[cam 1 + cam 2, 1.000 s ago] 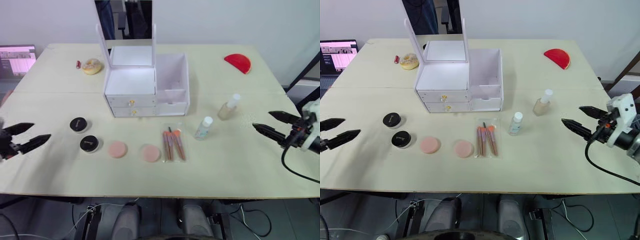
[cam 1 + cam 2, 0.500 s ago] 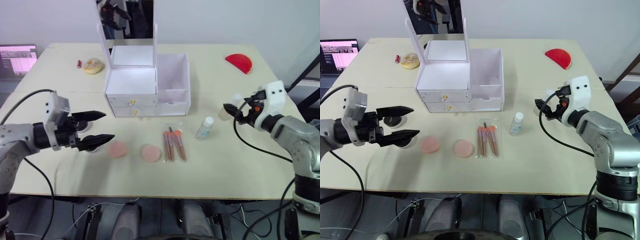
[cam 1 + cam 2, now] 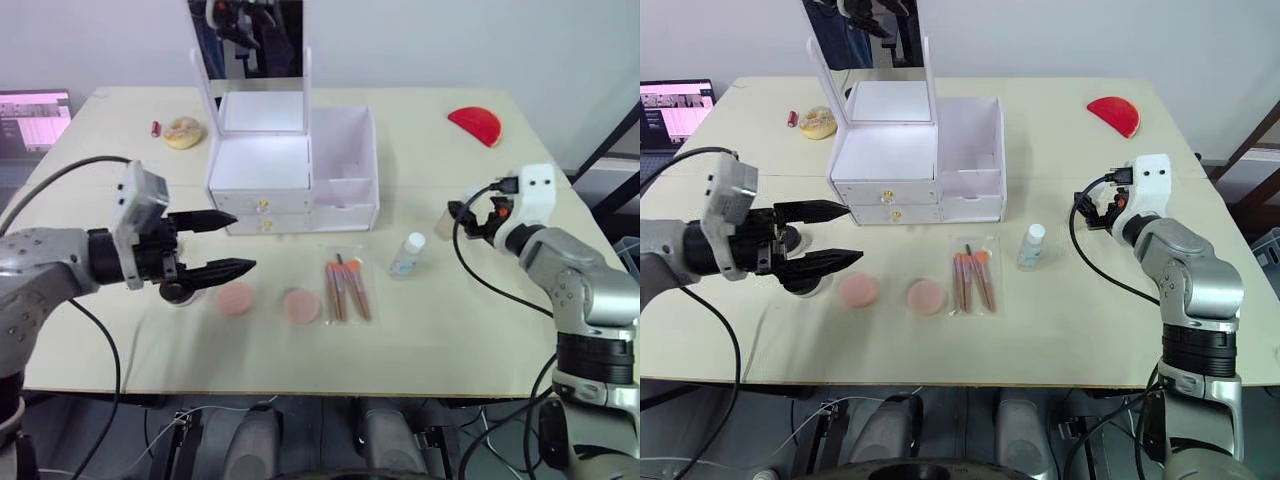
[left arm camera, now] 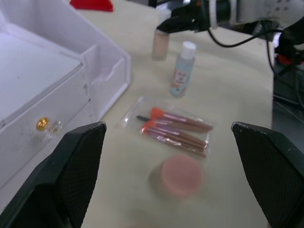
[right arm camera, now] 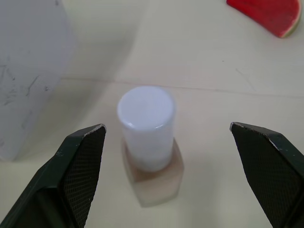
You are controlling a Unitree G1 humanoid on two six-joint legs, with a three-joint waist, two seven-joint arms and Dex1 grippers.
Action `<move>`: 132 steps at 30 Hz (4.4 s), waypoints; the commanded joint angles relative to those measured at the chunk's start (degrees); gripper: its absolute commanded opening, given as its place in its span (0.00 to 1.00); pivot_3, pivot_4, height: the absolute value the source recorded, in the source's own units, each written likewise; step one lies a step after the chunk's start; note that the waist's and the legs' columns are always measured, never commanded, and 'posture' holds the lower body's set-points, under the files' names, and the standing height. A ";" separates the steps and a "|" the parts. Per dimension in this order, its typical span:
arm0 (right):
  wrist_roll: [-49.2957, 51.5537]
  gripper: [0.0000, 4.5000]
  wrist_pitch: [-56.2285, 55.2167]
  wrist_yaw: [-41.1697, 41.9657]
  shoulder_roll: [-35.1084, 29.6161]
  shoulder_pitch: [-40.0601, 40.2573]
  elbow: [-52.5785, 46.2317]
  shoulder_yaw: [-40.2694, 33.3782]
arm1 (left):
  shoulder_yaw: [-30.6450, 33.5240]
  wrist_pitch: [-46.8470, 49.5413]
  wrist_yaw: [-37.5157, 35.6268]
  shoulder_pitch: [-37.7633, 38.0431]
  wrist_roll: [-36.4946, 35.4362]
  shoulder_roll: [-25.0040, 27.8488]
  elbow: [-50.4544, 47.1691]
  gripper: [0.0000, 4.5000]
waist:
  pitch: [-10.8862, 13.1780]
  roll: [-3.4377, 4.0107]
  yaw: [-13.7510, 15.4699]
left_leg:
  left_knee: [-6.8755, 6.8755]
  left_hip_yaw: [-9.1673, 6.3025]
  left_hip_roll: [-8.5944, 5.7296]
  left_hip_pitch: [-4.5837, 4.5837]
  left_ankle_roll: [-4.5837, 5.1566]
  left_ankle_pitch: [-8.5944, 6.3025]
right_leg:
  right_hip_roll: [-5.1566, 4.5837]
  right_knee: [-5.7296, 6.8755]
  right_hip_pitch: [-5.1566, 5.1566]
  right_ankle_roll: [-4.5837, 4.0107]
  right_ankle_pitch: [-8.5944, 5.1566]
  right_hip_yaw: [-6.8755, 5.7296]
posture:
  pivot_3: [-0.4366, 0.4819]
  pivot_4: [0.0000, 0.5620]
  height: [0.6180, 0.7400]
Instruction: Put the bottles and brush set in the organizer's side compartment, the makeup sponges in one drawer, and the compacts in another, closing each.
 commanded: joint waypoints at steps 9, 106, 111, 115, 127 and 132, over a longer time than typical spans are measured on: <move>-1.09 1.00 -2.44 0.76 1.07 -2.49 0.22 0.73 | -0.84 4.39 4.89 -6.43 -5.80 0.44 -3.60 0.99 | 0.01 0.00 -0.02 | -0.02 -0.02 0.00 0.01 0.00 0.00 | 0.01 0.00 0.00 0.00 0.00 0.00 | 0.48 0.27 1.00; -17.67 1.00 -40.89 58.91 5.93 -52.83 59.00 19.33 | -0.35 0.98 3.79 -4.74 -3.02 0.89 0.53 1.00 | 0.21 0.30 -2.70 | -0.09 -0.10 0.00 -0.04 0.05 0.06 | 0.05 0.08 -0.09 0.28 0.12 -0.02 | 0.48 0.27 1.00; -11.53 1.00 -26.77 61.94 -1.56 -48.19 40.73 15.17 | 1.97 -2.72 -0.34 -3.56 -0.99 1.41 3.91 1.00 | 0.21 0.30 -2.20 | -0.11 -0.10 0.00 -0.07 0.05 0.06 | 0.05 0.06 -0.09 0.28 0.12 -0.03 | 0.48 0.27 1.00; -6.57 1.00 -14.20 61.74 -9.77 -38.71 22.88 11.84 | 5.30 -6.21 -5.27 1.00 1.55 3.46 7.51 1.00 | 0.21 0.29 -1.82 | -0.15 -0.10 0.00 -0.08 0.06 0.05 | 0.04 0.03 -0.09 0.31 0.09 -0.03 | 0.48 0.27 1.00; 3.00 1.00 0.18 52.27 -21.76 9.05 -10.33 -17.07 | 16.98 -17.81 -13.45 15.45 11.25 5.39 21.12 1.00 | 0.17 0.25 -0.82 | 0.03 -0.03 0.00 -0.04 0.19 -0.03 | 0.03 0.04 -0.04 0.03 -0.03 -0.02 | 0.48 0.27 1.00; 2.74 1.00 -10.88 53.36 -18.75 21.84 -8.49 -21.07 | 17.17 -24.30 -15.09 15.26 15.56 5.05 29.94 1.00 | 0.14 0.23 -1.10 | 0.07 -0.01 0.00 0.04 0.19 -0.03 | 0.03 0.02 0.07 -0.01 -0.02 -0.01 | 0.48 0.27 1.00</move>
